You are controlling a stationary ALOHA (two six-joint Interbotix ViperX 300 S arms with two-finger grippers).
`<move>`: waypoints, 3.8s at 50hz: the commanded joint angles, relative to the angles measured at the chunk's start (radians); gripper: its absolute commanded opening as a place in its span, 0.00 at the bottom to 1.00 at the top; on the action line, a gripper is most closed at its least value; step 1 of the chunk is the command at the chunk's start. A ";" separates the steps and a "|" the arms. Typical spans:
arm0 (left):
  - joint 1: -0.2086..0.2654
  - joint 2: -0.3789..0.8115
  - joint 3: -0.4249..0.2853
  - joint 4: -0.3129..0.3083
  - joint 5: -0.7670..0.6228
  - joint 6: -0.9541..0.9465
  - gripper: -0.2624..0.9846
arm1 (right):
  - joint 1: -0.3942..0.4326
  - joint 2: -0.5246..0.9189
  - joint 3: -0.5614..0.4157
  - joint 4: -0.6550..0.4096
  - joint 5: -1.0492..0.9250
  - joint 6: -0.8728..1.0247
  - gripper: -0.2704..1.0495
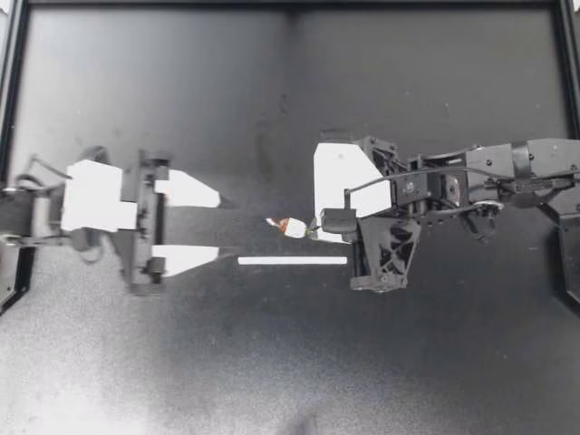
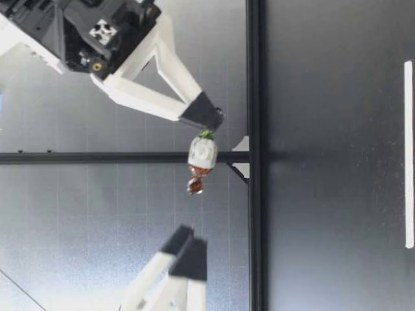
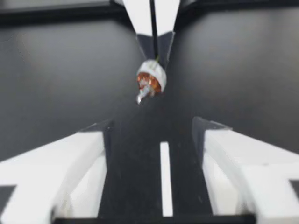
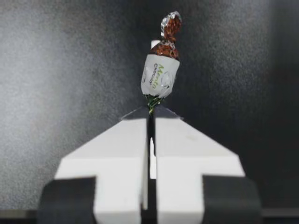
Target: Pick up the candy and unwrap it.
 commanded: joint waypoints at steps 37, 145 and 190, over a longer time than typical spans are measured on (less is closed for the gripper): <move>0.002 0.031 -0.078 0.002 -0.028 0.026 0.55 | 0.012 -0.015 -0.052 -0.002 -0.043 -0.003 0.10; 0.002 0.031 -0.026 -0.048 -0.100 -0.046 0.09 | 0.011 -0.048 0.051 0.003 -0.238 0.063 0.52; 0.002 0.029 -0.029 0.002 -0.163 -0.021 0.09 | 0.011 -0.014 0.187 0.005 -0.704 0.206 0.59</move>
